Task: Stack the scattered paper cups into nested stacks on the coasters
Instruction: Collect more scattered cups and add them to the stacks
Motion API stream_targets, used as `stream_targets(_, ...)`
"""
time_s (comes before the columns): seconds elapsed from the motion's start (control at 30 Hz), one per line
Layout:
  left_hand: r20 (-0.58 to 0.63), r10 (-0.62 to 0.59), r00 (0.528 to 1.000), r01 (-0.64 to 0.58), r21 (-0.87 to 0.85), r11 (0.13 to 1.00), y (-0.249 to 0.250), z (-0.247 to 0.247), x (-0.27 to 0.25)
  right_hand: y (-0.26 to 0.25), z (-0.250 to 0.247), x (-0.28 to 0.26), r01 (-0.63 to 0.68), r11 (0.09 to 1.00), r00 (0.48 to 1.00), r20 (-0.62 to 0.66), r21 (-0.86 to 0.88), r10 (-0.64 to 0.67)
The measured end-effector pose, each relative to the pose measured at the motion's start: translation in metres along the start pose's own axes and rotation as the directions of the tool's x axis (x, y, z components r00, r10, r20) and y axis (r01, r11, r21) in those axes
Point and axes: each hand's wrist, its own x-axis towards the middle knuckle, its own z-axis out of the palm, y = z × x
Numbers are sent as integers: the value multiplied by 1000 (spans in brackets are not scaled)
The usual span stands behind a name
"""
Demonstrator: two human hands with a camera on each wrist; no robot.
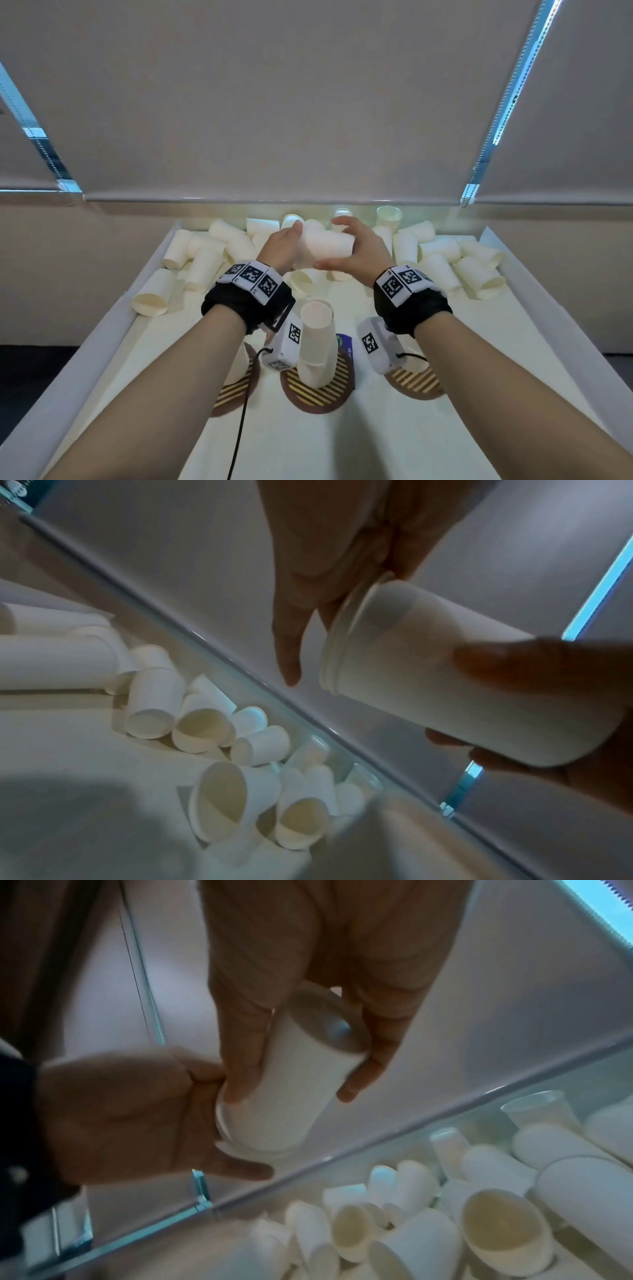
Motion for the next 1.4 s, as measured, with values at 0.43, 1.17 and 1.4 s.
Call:
stream_targets(0.43, -6, -1, 1000, 3, 353, 936, -17, 2, -78, -27, -1, -72, 243, 955, 970, 16, -168, -244)
stream_targets(1.17, 316, -219, 923, 36, 496, 867, -110, 28, -84, 56, 37, -99, -244, 969, 926, 288, -40, 245)
stream_targets(1.4, 424, -206, 882, -98, 592, 800, -107, 72, -101, 90, 12, -132, -361, 932, 911, 223, 21, 348)
